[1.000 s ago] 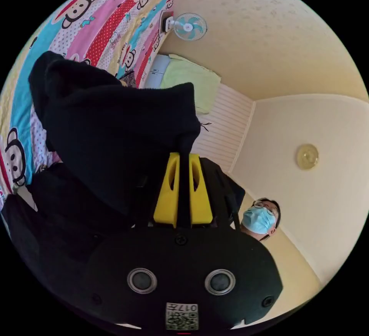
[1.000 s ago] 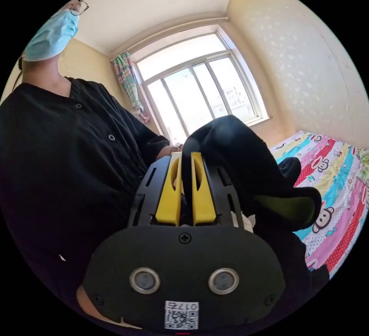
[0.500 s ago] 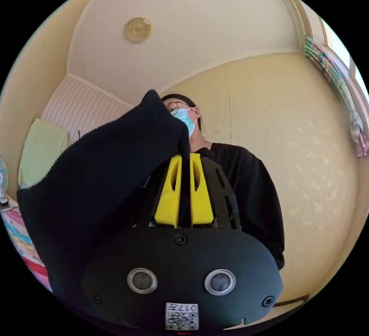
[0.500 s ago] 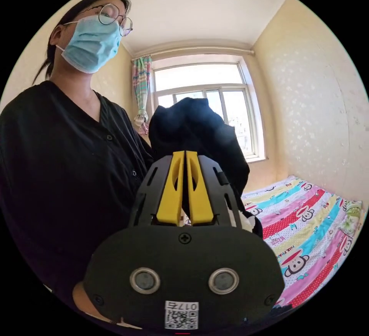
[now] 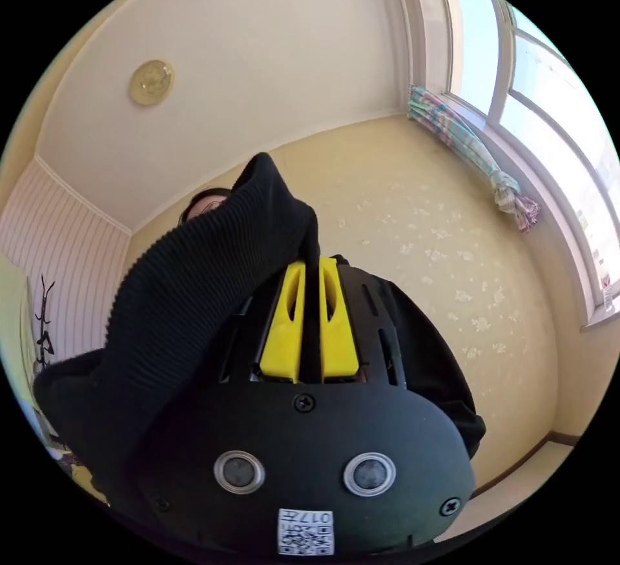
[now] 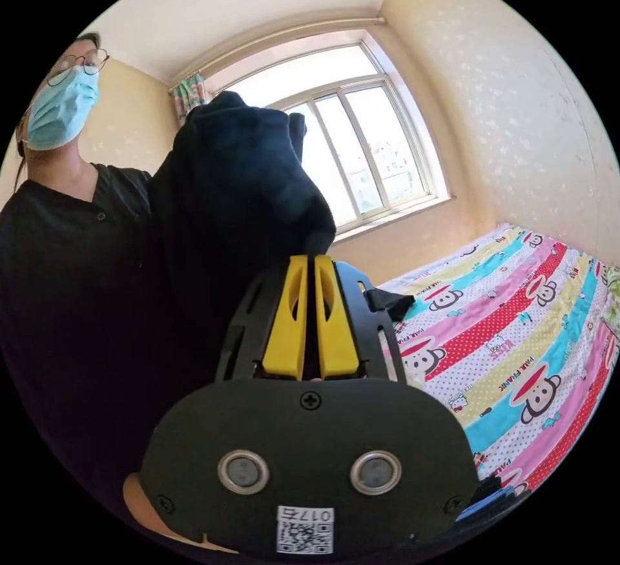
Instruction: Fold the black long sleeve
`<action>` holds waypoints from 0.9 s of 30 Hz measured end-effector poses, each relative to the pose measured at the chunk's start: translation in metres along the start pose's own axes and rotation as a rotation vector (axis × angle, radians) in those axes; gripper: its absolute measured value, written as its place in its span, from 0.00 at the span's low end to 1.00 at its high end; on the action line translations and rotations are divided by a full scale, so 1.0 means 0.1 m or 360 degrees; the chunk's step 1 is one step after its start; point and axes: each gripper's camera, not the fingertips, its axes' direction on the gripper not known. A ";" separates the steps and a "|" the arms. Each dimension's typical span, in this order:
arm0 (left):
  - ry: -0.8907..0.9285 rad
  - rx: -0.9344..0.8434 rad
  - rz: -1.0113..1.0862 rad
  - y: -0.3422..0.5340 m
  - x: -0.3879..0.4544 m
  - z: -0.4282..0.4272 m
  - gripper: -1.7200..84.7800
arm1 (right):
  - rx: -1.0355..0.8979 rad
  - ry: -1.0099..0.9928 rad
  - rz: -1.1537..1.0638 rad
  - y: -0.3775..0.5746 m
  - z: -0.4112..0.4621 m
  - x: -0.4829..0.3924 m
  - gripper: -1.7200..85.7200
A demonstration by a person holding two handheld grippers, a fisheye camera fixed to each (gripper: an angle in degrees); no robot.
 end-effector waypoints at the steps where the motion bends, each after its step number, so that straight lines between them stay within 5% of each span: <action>1: -0.0120 -0.0042 0.0009 -0.06 0.08 -0.01 0.05 | 0.0133 0.0004 0.0038 0.02 -0.19 0.05 0.04; 7: -0.1298 -0.0206 -0.0338 -0.30 0.39 -0.18 0.07 | 0.0743 0.0256 -0.0164 -0.24 -1.03 -0.43 0.04; 13: -0.2318 -0.0110 -0.0891 0.12 0.24 -0.54 0.09 | 0.0734 0.0747 -0.0474 -0.76 -0.71 -1.09 0.04; 19: -0.2412 -0.0271 -0.1232 0.63 -0.74 -0.46 0.22 | 0.0653 0.1505 -0.0634 -1.06 -0.06 -1.41 0.04; 22: -0.2355 -0.0389 -0.1158 0.68 -1.30 -0.14 0.25 | 0.0767 0.1678 -0.0640 -1.15 -0.02 -1.49 0.04; 27: -0.2659 -0.0821 -0.0911 0.62 -2.13 0.56 0.29 | 0.0924 0.1779 -0.0660 -1.29 -0.14 -1.65 0.04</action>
